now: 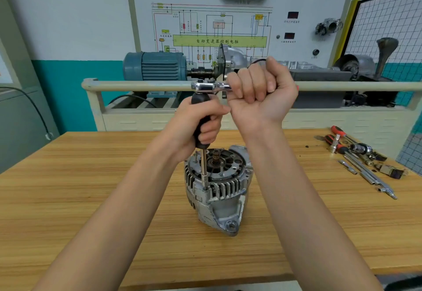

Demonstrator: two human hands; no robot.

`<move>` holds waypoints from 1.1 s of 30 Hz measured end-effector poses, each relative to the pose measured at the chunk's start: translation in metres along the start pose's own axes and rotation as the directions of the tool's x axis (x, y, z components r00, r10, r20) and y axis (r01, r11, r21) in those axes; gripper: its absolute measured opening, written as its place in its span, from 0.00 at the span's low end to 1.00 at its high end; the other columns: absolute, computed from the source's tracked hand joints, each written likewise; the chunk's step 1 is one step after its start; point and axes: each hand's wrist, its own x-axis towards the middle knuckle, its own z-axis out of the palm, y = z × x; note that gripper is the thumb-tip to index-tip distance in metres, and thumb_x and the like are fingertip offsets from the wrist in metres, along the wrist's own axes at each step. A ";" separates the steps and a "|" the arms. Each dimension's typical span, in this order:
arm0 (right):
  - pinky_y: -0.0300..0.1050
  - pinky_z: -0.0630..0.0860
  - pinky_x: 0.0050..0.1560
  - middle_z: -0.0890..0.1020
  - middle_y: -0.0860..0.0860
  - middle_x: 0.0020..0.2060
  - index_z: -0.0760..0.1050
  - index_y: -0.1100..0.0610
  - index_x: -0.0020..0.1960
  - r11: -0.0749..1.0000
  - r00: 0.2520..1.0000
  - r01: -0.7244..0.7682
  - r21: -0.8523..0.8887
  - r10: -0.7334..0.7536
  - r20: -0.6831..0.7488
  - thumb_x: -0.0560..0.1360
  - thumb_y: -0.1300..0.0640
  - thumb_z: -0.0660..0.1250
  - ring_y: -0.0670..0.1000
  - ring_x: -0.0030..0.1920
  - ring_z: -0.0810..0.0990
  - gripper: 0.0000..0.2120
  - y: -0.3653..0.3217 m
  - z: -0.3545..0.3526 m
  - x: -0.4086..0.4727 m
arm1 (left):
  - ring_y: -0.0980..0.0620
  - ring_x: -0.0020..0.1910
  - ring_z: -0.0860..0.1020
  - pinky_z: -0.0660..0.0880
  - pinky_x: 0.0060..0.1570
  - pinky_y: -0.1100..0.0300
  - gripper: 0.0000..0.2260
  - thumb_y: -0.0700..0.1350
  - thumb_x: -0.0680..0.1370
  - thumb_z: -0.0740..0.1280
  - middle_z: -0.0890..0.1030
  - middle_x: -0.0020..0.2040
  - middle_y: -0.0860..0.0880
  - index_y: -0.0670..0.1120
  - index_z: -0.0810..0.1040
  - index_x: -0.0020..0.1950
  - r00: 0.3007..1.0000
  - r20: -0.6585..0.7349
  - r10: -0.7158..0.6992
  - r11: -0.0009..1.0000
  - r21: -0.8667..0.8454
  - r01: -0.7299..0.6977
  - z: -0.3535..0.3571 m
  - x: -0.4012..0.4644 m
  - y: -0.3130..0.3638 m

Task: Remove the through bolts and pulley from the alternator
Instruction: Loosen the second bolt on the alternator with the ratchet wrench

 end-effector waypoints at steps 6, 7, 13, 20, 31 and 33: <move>0.39 0.57 0.24 0.59 0.47 0.15 0.60 0.53 0.19 0.992 0.996 0.092 -0.089 -0.091 0.016 0.73 0.62 0.55 0.48 0.20 0.51 0.24 0.005 0.000 -0.002 | 0.57 0.16 0.54 0.53 0.20 0.69 0.21 0.34 0.75 0.62 0.58 0.19 0.54 0.49 0.61 0.25 0.987 -0.161 -0.003 1.000 0.028 0.007 0.008 0.003 -0.002; 0.41 0.56 0.25 0.59 0.47 0.15 0.61 0.53 0.19 0.974 0.988 0.147 -0.170 -0.138 0.066 0.75 0.63 0.54 0.47 0.21 0.51 0.25 0.009 0.001 -0.006 | 0.56 0.17 0.54 0.53 0.20 0.69 0.21 0.33 0.75 0.62 0.58 0.19 0.54 0.49 0.60 0.25 0.970 -0.242 0.016 0.999 0.042 -0.006 0.010 0.004 -0.003; 0.44 0.54 0.29 0.61 0.47 0.19 0.60 0.53 0.24 0.728 0.867 0.499 -0.469 -0.421 0.268 0.71 0.69 0.58 0.46 0.21 0.57 0.20 0.036 0.012 -0.026 | 0.57 0.19 0.59 0.56 0.20 0.68 0.19 0.32 0.72 0.64 0.62 0.19 0.55 0.47 0.61 0.27 0.824 -0.532 0.195 0.977 0.183 -0.113 0.023 0.007 -0.011; 0.39 0.58 0.25 0.60 0.46 0.15 0.61 0.53 0.19 0.944 0.973 0.204 -0.258 -0.167 0.158 0.72 0.64 0.56 0.46 0.20 0.52 0.24 0.011 0.009 -0.009 | 0.55 0.18 0.56 0.56 0.21 0.67 0.14 0.39 0.67 0.65 0.59 0.20 0.52 0.48 0.64 0.26 0.986 -0.158 0.047 0.999 0.017 -0.045 0.002 0.001 -0.003; 0.41 0.57 0.25 0.60 0.47 0.16 0.61 0.53 0.20 0.964 0.977 0.190 -0.186 -0.167 0.135 0.73 0.64 0.56 0.47 0.21 0.51 0.23 0.009 0.001 -0.008 | 0.56 0.17 0.54 0.53 0.21 0.70 0.22 0.34 0.75 0.62 0.58 0.19 0.53 0.49 0.62 0.23 0.978 -0.205 0.030 0.998 0.054 -0.019 0.008 0.004 -0.007; 0.41 0.57 0.27 0.61 0.47 0.16 0.61 0.54 0.21 0.905 0.943 0.310 -0.290 -0.253 0.218 0.73 0.66 0.56 0.46 0.20 0.55 0.22 0.017 0.005 -0.013 | 0.57 0.17 0.54 0.54 0.21 0.71 0.21 0.33 0.74 0.62 0.58 0.20 0.53 0.49 0.61 0.25 0.953 -0.295 0.070 0.996 0.067 -0.052 0.012 0.004 -0.009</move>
